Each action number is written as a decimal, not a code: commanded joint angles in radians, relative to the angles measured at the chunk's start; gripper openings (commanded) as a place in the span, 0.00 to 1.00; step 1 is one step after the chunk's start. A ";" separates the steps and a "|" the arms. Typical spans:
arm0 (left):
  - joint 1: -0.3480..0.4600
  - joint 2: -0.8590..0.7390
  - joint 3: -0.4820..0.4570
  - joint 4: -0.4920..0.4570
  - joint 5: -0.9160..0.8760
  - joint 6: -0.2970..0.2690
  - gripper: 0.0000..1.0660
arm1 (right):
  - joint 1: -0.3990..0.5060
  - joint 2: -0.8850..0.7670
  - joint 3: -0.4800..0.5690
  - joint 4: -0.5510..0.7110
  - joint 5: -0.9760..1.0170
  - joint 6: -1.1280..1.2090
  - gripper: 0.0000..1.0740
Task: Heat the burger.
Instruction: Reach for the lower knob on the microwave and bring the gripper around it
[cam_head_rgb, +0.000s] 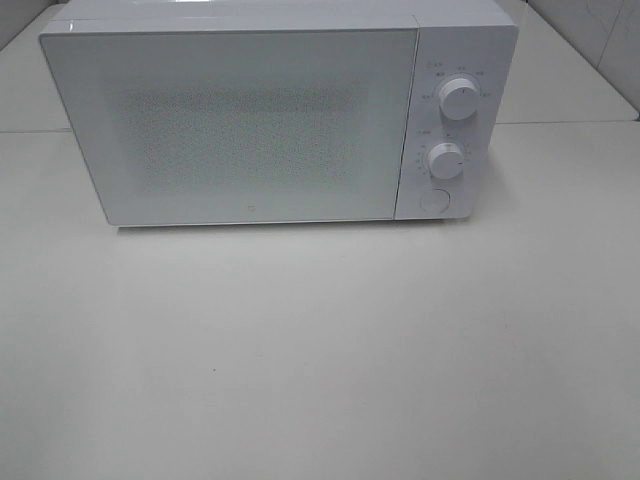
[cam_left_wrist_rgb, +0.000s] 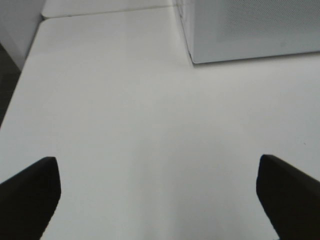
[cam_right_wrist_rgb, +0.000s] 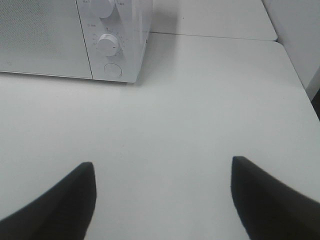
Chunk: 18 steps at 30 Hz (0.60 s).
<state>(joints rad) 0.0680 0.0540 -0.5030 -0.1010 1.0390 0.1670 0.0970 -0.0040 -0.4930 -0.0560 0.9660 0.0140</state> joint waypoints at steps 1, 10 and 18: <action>0.006 -0.055 0.004 0.041 -0.004 -0.069 0.95 | 0.000 -0.027 0.003 0.001 -0.004 -0.003 0.69; 0.006 -0.086 0.005 0.021 -0.004 -0.027 0.95 | 0.000 -0.027 0.003 0.001 -0.004 -0.003 0.69; 0.000 -0.086 0.005 0.020 -0.004 -0.011 0.95 | 0.000 -0.027 0.003 0.001 -0.004 -0.003 0.69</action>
<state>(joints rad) 0.0680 -0.0050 -0.5010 -0.0790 1.0390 0.1500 0.0970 -0.0040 -0.4930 -0.0560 0.9660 0.0140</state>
